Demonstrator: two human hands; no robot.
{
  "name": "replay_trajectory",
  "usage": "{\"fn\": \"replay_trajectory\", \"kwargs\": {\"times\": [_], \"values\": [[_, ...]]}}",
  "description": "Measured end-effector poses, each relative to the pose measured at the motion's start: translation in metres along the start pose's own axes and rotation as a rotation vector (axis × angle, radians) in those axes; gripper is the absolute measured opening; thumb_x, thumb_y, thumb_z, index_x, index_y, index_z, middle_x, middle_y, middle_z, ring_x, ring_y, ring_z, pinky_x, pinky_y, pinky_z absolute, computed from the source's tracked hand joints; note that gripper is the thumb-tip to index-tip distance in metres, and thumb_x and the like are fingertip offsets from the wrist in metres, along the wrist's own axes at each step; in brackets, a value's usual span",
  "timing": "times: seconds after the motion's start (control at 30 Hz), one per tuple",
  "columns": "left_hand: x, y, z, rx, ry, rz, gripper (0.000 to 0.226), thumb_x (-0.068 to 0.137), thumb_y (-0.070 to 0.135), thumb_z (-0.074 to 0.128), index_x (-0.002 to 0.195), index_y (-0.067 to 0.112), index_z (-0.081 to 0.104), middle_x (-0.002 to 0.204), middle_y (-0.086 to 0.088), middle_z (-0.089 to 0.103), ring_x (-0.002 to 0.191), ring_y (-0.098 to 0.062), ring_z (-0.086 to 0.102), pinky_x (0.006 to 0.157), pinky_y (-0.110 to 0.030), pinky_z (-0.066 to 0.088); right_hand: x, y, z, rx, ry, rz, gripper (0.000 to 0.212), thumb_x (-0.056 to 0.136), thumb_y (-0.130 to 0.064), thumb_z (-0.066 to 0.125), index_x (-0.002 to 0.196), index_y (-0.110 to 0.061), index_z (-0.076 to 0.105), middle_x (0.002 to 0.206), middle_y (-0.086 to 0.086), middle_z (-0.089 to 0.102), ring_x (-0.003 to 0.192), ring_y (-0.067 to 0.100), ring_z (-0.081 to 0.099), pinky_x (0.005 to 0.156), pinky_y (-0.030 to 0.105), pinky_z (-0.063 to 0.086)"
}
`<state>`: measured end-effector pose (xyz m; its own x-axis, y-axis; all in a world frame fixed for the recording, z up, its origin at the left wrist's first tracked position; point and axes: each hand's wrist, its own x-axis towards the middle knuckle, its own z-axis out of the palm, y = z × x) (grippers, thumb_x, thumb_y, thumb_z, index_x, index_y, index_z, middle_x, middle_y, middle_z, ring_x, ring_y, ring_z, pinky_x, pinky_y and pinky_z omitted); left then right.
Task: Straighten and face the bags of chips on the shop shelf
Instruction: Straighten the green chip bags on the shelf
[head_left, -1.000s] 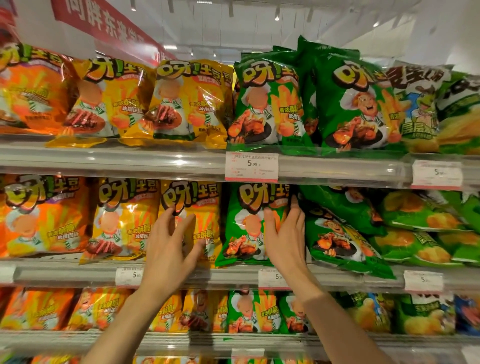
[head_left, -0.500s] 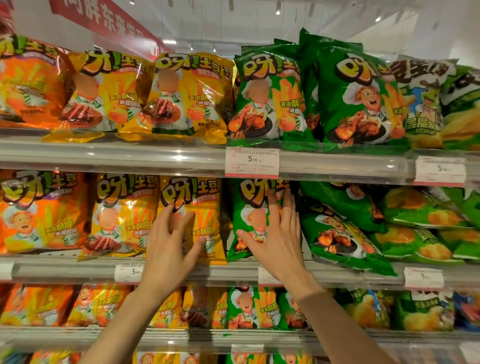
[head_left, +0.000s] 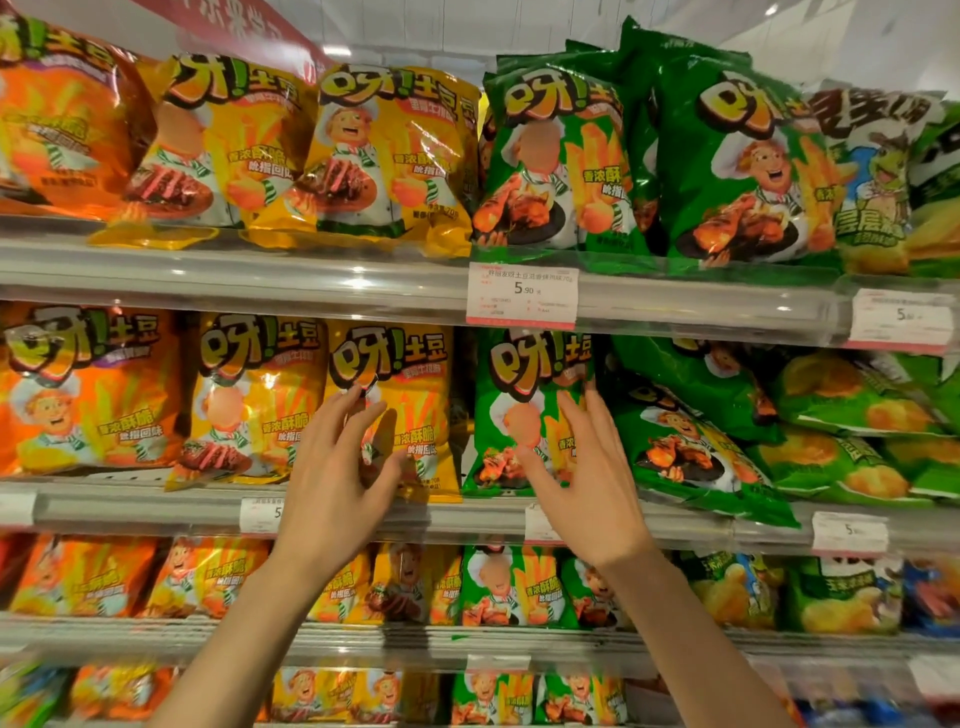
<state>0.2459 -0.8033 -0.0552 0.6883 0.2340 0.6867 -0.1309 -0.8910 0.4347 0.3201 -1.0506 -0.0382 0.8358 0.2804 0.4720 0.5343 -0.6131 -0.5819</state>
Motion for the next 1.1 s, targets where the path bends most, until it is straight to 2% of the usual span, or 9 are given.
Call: {"fn": "replay_trajectory", "kwargs": {"times": [0.1,0.17,0.23,0.3,0.4,0.53,0.73,0.97,1.1], "values": [[-0.013,0.015,-0.009,-0.099,0.001,-0.028,0.047,0.093,0.041,0.059,0.133,0.018,0.057,0.132,0.005,0.055,0.125,-0.016,0.049,0.103,-0.036,0.043,-0.023,0.003,-0.005,0.161,0.077,-0.074,0.057,0.097,-0.039,0.062,0.148,-0.021,0.043,0.153,-0.004,0.04,0.142,0.002,0.036,0.112,0.017,0.034],[-0.024,0.026,-0.01,-0.202,-0.016,-0.085,0.039,0.096,0.039,0.061,0.131,0.022,0.057,0.12,0.011,0.058,0.111,-0.01,0.057,0.093,-0.033,0.049,-0.04,0.003,-0.011,0.25,0.025,0.049,0.031,0.097,-0.03,0.063,0.127,-0.026,0.058,0.132,-0.011,0.056,0.118,-0.007,0.054,0.089,0.005,0.044],[-0.035,0.035,-0.005,-0.316,-0.056,-0.173,0.036,0.095,0.037,0.063,0.129,0.027,0.058,0.113,0.016,0.064,0.104,-0.003,0.062,0.088,-0.03,0.052,-0.055,0.013,-0.016,0.212,-0.008,0.131,0.007,0.098,-0.029,0.059,0.098,-0.036,0.061,0.104,-0.014,0.067,0.088,-0.003,0.064,0.072,0.013,0.048],[-0.047,0.042,0.003,-0.419,-0.111,-0.254,0.032,0.094,0.036,0.064,0.126,0.032,0.059,0.107,0.02,0.069,0.1,0.001,0.065,0.086,-0.032,0.056,-0.071,0.03,-0.021,0.221,0.045,0.178,0.007,0.098,-0.028,0.06,0.103,-0.031,0.063,0.082,-0.007,0.07,0.071,0.008,0.065,0.064,0.024,0.052],[-0.063,0.056,0.021,-0.503,-0.156,-0.337,0.028,0.094,0.036,0.064,0.121,0.036,0.06,0.101,0.023,0.07,0.096,0.002,0.067,0.079,-0.037,0.059,-0.093,0.053,-0.038,0.307,0.056,0.322,0.016,0.096,-0.025,0.062,0.111,-0.023,0.068,0.085,-0.011,0.073,0.078,0.003,0.068,0.074,0.023,0.057],[-0.076,0.083,0.043,-0.536,-0.162,-0.387,0.023,0.096,0.028,0.063,0.119,0.033,0.061,0.097,0.026,0.069,0.093,0.001,0.066,0.079,-0.024,0.055,-0.105,0.084,-0.064,0.355,0.116,0.45,0.01,0.096,-0.024,0.062,0.103,-0.028,0.068,0.084,-0.012,0.075,0.081,0.006,0.07,0.085,0.042,0.059],[-0.074,0.127,0.072,-0.553,-0.157,-0.416,0.021,0.095,0.039,0.062,0.116,0.038,0.061,0.099,0.035,0.068,0.096,0.008,0.065,0.08,-0.02,0.05,-0.099,0.123,-0.106,0.372,0.172,0.468,0.011,0.097,-0.026,0.061,0.103,-0.025,0.07,0.083,-0.01,0.076,0.083,0.007,0.071,0.085,0.039,0.058],[-0.053,0.186,0.104,-0.571,-0.087,-0.413,0.024,0.092,0.043,0.061,0.117,0.04,0.062,0.099,0.032,0.067,0.093,0.007,0.065,0.077,-0.019,0.049,-0.078,0.16,-0.146,0.347,0.154,0.365,0.017,0.098,-0.02,0.059,0.087,-0.021,0.071,0.067,-0.006,0.069,0.056,0.015,0.06,0.051,0.02,0.044],[-0.037,0.208,0.113,-0.588,-0.075,-0.376,0.022,0.094,0.039,0.061,0.116,0.039,0.062,0.102,0.03,0.065,0.097,0.007,0.063,0.074,-0.012,0.046,-0.066,0.164,-0.161,0.275,0.146,0.305,0.012,0.098,-0.031,0.057,0.093,-0.03,0.068,0.07,-0.012,0.07,0.057,0.004,0.06,0.05,0.016,0.043]]}}
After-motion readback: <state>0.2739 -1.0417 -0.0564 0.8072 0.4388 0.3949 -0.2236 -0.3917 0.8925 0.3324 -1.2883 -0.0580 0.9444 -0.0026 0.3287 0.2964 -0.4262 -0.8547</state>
